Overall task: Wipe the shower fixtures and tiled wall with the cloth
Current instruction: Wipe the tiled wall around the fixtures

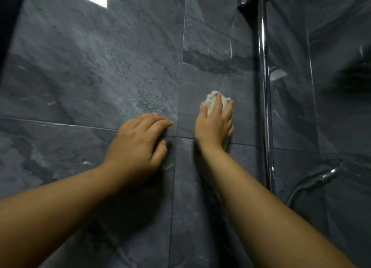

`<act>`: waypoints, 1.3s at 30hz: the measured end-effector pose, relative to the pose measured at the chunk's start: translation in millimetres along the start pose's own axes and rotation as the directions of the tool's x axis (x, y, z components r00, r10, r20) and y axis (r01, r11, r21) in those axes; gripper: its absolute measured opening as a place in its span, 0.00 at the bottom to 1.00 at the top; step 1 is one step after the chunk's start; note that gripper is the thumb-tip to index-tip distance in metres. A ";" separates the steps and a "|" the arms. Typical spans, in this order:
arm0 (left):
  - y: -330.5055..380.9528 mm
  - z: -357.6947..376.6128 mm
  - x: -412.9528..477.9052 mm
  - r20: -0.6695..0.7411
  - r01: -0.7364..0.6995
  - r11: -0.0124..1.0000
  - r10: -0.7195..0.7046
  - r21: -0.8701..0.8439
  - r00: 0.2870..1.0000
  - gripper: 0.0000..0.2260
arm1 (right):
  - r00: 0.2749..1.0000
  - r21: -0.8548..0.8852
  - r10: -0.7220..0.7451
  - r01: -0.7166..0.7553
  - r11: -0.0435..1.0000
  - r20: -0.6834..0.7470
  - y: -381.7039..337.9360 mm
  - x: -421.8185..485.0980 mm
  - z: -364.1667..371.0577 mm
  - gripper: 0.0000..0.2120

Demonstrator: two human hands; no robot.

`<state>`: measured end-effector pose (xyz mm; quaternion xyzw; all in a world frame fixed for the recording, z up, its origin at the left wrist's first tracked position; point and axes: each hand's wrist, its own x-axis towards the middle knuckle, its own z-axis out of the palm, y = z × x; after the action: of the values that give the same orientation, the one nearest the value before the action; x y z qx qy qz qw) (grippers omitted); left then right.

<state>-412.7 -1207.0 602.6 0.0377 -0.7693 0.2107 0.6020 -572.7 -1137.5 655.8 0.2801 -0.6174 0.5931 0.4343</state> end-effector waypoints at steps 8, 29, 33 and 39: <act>-37.5 -38.0 -9.6 -0.238 0.320 0.944 -0.294 0.076 0.926 0.25 | 0.629 0.101 -0.773 0.766 0.634 0.082 -71.5 -47.7 26.2 0.24; -90.4 -101.9 11.5 -0.255 0.353 0.866 -0.273 0.355 0.928 0.26 | 0.504 0.119 -0.848 0.843 0.524 0.165 -110.7 51.9 25.4 0.25; -103.4 -111.0 25.7 -0.281 0.448 0.830 -0.366 0.332 0.887 0.33 | 0.934 0.019 -0.347 0.347 0.938 0.085 -179.0 66.1 41.9 0.22; -111.9 -113.2 26.4 -0.324 0.547 0.824 -0.483 0.146 0.813 0.33 | 0.591 0.192 -0.798 0.774 0.603 0.122 -193.4 -29.6 53.6 0.25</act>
<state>-282.0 -1261.6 679.8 0.2866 -0.6090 0.1304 0.7280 -403.3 -1221.8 729.1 0.6057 -0.4330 0.3451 0.5714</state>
